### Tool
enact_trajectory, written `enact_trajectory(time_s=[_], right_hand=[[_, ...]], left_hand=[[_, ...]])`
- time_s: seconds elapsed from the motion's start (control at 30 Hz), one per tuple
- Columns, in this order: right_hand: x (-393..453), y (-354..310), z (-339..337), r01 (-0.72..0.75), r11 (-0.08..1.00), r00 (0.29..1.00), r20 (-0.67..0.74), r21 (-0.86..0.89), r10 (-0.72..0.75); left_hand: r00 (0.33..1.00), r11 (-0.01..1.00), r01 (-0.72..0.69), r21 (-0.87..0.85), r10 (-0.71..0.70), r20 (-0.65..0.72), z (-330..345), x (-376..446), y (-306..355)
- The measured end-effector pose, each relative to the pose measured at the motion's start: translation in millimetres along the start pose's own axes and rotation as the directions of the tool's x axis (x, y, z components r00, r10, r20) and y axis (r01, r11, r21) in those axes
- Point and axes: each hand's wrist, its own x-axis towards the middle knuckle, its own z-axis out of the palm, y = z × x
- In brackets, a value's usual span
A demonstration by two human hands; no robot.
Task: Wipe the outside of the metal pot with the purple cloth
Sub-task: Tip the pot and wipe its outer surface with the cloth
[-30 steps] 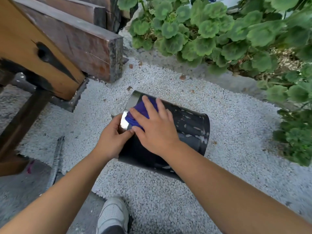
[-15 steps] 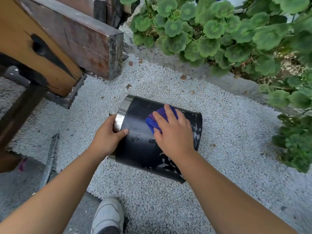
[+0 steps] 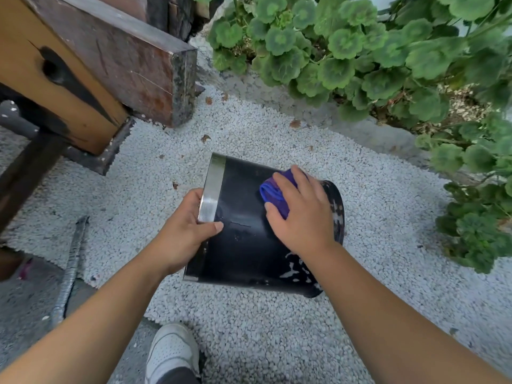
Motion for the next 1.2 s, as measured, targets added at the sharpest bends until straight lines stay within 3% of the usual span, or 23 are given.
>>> enact_trajectory(time_s=[0.17, 0.27, 0.37, 0.47, 0.53, 0.67, 0.87, 1.0, 1.07, 1.2], right_hand=[[3, -55, 0, 0.196, 0.968, 0.968, -0.19, 0.156, -0.165], [13, -77, -5, 0.231, 0.944, 0.947, -0.275, 0.234, -0.164], [21, -71, -5, 0.18, 0.936, 0.974, -0.19, 0.303, -0.126], [29, -53, 5, 0.041, 0.944, 0.996, -0.084, 0.327, -0.015], [34, -39, 12, -0.031, 0.945, 0.998, -0.048, 0.325, 0.049], [37, -15, 24, -0.069, 0.958, 0.997, -0.017, 0.278, 0.076], [51, 8, 30, -0.155, 0.962, 0.988, 0.041, 0.224, 0.15], [53, 14, 33, -0.172, 0.952, 0.985, 0.037, 0.254, 0.168], [54, 16, 35, -0.175, 0.954, 0.984, 0.027, 0.245, 0.174], [58, 22, 35, -0.189, 0.946, 0.981, 0.011, 0.263, 0.193]], left_hand=[[0.987, 0.987, -0.155, -0.048, 0.153, -0.037, 20, 1, 24], [0.969, 0.968, -0.243, -0.068, 0.239, -0.056, 23, 1, 41], [0.968, 0.967, -0.25, -0.042, 0.249, -0.038, 25, 1, 48], [0.966, 0.966, -0.256, 0.035, 0.253, 0.058, 23, 0, 42], [0.965, 0.964, -0.26, 0.048, 0.258, 0.052, 21, -2, 37], [0.952, 0.947, -0.286, 0.148, 0.298, -0.07, 13, -6, 32], [0.912, 0.861, -0.307, 0.405, 0.388, -0.134, 0, 2, 36], [0.828, 0.864, -0.268, 0.426, 0.433, -0.358, 3, -5, 23], [0.824, 0.854, -0.319, 0.411, 0.464, -0.325, 1, -16, 11], [0.896, 0.842, -0.352, 0.408, 0.429, -0.112, 8, -34, -6]])
